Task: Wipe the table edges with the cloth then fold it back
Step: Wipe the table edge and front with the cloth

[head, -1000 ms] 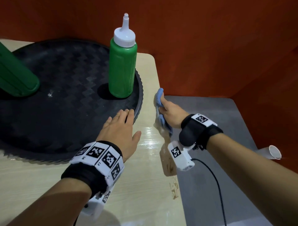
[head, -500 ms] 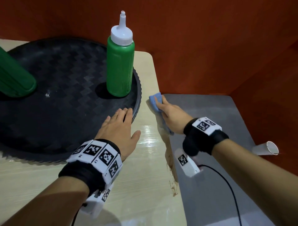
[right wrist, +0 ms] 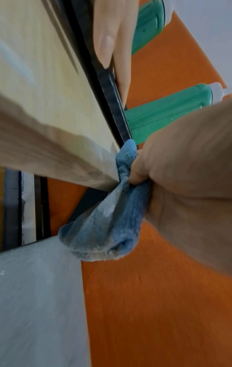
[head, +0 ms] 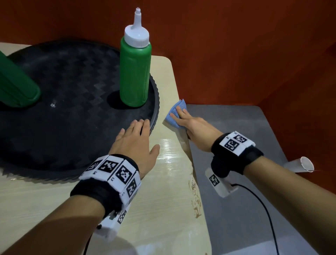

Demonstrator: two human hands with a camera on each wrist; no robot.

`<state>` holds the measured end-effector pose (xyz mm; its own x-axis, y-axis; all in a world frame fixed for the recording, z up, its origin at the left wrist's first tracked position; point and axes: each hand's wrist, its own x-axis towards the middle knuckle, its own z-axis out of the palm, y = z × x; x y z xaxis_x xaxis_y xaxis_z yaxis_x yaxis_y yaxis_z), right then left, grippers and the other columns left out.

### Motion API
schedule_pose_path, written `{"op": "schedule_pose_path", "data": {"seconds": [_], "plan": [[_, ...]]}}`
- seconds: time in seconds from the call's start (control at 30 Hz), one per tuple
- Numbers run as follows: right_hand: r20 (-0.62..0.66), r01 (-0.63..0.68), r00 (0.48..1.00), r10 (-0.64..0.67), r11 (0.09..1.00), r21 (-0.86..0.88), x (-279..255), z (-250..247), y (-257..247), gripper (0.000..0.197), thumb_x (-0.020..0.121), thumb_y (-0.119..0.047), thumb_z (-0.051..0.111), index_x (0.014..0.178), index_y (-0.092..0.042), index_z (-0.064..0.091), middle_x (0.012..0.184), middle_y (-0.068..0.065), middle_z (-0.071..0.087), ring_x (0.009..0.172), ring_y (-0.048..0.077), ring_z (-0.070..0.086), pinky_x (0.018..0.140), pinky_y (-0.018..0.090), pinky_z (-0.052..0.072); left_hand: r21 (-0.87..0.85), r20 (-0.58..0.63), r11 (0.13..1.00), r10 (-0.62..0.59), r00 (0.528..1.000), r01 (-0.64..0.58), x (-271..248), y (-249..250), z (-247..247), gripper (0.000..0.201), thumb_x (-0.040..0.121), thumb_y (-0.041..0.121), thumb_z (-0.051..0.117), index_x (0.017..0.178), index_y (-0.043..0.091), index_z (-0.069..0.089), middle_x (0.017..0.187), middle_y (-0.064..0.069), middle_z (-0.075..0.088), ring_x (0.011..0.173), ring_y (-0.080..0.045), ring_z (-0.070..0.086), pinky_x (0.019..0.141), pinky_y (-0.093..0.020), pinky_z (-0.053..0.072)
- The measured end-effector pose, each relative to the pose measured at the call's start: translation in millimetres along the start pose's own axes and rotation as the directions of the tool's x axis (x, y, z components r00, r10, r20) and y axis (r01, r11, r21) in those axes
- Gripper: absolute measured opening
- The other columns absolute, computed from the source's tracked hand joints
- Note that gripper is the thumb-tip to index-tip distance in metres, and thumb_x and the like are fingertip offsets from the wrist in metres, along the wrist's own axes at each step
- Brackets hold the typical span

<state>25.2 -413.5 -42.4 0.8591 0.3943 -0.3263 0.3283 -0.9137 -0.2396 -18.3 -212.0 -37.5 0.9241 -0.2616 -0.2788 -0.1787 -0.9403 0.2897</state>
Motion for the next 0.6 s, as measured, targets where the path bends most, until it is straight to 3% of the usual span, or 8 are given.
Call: {"op": "schedule_pose_path", "data": {"seconds": [0.2,0.4,0.5,0.6], "plan": [[0.009,-0.031,1.000,0.030,0.996,0.080,-10.7,7.9,-3.9,0.076,0.087,0.016,0.034,0.150,-0.022,0.015,0.160,0.006,-0.003,0.147,0.020,0.001,0.116,0.042,0.026,-0.004,-0.005,1.000,-0.011,1.000,0.011,-2.4,3.6,-4.8,0.071,0.096,0.046,0.035,0.151,0.014,0.005,0.157,-0.002,0.014,0.145,-0.021,0.017,0.117,-0.039,0.019],[0.017,-0.048,0.999,0.048,0.999,0.025,-6.3,0.4,-12.6,0.071,0.090,0.008,0.039,0.151,-0.020,0.014,0.160,0.007,-0.002,0.148,0.024,0.004,0.113,0.045,0.029,-0.005,-0.009,1.000,-0.002,1.000,0.002,-1.8,0.8,0.2,0.070,0.096,0.045,0.035,0.151,0.014,0.005,0.158,-0.003,0.014,0.146,-0.021,0.015,0.118,-0.040,0.017],[0.070,-0.030,0.997,0.029,1.000,0.002,-28.6,10.5,-13.0,0.074,0.088,0.012,0.030,0.151,-0.024,0.012,0.160,0.001,-0.005,0.148,0.018,0.000,0.114,0.043,0.029,-0.004,0.027,1.000,0.001,1.000,-0.001,-2.1,-0.4,-5.7,0.071,0.096,0.044,0.034,0.152,0.015,0.001,0.159,-0.003,0.011,0.146,-0.021,0.015,0.119,-0.039,0.016],[0.036,-0.012,0.999,0.011,1.000,0.007,-18.8,4.2,-6.7,0.077,0.087,0.014,0.032,0.150,-0.026,0.014,0.160,0.000,-0.001,0.148,0.019,0.004,0.114,0.045,0.028,0.010,0.031,0.999,0.037,0.999,-0.037,-2.9,0.0,-9.9,0.074,0.096,0.042,0.035,0.152,0.014,-0.005,0.160,-0.002,0.007,0.146,-0.020,0.015,0.119,-0.040,0.016]]}}
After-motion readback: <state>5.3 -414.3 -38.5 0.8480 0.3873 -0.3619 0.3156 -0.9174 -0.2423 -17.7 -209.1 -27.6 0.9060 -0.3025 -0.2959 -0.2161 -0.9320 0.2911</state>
